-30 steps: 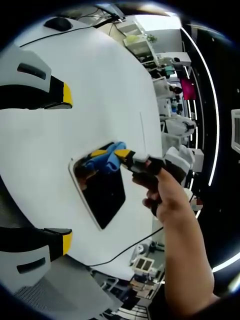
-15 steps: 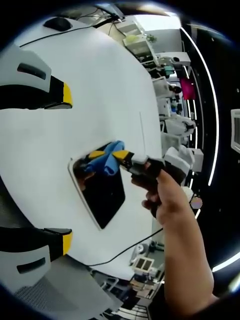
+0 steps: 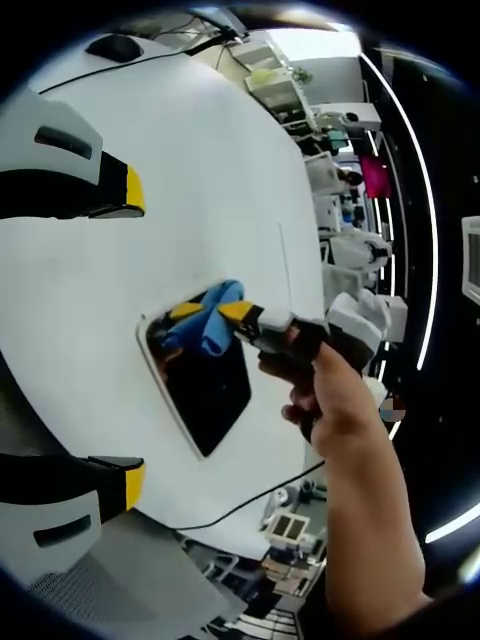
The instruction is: Wipe the mirror surface with the cleaning cloth until all visible marks leave the cleaned area.
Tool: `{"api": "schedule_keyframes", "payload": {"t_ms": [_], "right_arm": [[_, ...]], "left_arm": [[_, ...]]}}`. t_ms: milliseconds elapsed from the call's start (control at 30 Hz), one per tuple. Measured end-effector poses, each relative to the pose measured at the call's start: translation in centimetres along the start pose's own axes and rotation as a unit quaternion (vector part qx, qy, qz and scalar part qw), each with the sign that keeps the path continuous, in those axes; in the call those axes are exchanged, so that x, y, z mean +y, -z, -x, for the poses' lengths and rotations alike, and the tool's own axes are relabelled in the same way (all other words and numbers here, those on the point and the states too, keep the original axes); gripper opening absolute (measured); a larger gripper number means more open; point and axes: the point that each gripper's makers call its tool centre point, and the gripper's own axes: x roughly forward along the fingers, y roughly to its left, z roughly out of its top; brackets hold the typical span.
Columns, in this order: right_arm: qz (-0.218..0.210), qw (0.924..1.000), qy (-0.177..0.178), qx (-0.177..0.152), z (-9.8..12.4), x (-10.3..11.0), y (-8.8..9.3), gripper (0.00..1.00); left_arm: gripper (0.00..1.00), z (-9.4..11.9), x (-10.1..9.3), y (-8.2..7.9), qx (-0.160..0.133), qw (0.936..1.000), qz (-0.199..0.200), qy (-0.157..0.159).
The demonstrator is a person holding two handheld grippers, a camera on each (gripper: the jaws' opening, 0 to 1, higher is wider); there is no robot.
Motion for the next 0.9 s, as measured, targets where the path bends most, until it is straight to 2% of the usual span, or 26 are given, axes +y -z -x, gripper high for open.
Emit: {"api": "schedule_keyframes", "payload": {"t_ms": [333,600,900], "right_arm": [[0.010,0.9999,0.002,-0.003,0.1,0.5,0.5,0.03],[0.022,0.9997,-0.004,0.010,0.6,1.8,1.8,0.03],[0.028,0.9993,-0.012,0.023,0.0,2.1,1.9,0.03]], "left_arm": [[1.00,0.1,0.1,-0.1,-0.001,1.0000,0.001,-0.002],[1.00,0.2,0.0,-0.2,-0.001,1.0000,0.000,-0.002],[1.00,0.1,0.0,-0.3,0.000,1.0000,0.000,-0.002]]}}
